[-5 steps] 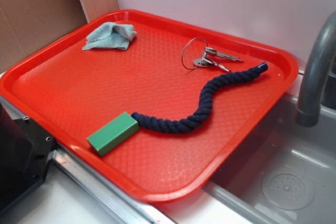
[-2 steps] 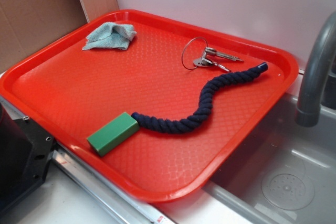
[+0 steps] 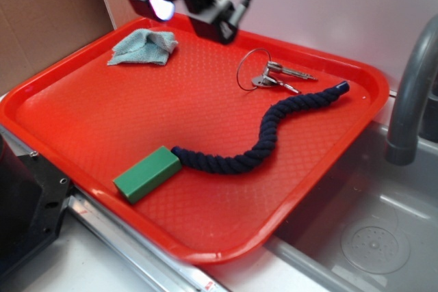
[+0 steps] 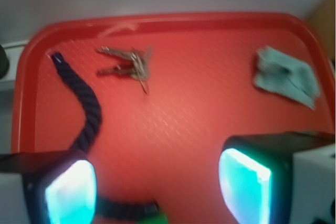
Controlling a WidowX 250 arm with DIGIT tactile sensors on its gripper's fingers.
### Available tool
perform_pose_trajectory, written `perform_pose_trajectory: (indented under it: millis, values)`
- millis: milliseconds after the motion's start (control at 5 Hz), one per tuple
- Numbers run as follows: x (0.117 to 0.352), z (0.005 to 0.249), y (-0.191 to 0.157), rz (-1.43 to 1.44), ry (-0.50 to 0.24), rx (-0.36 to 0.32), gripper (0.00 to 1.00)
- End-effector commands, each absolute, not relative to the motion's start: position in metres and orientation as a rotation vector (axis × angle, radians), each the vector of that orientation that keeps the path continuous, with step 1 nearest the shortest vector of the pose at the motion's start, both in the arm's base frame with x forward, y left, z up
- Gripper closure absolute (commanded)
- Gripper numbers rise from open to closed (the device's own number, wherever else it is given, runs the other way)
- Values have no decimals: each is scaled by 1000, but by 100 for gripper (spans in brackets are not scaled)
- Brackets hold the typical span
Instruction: Grab the silver keys.
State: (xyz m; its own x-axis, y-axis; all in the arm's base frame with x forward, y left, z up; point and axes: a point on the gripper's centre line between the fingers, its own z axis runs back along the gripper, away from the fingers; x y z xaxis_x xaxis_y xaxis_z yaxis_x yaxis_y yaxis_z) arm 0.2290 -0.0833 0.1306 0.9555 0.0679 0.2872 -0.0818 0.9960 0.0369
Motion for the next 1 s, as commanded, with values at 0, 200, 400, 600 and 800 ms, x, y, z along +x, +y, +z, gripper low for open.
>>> perform_pose_trajectory:
  millis: [0, 200, 400, 600, 800]
  values:
    - [272, 96, -89, -7, -307, 52, 0]
    - [289, 73, -91, -60, -277, 11, 0]
    - [298, 59, -95, -97, -248, -21, 0]
    - [307, 55, -95, -90, -239, 13, 0]
    - [309, 52, -92, -68, -234, 32, 100]
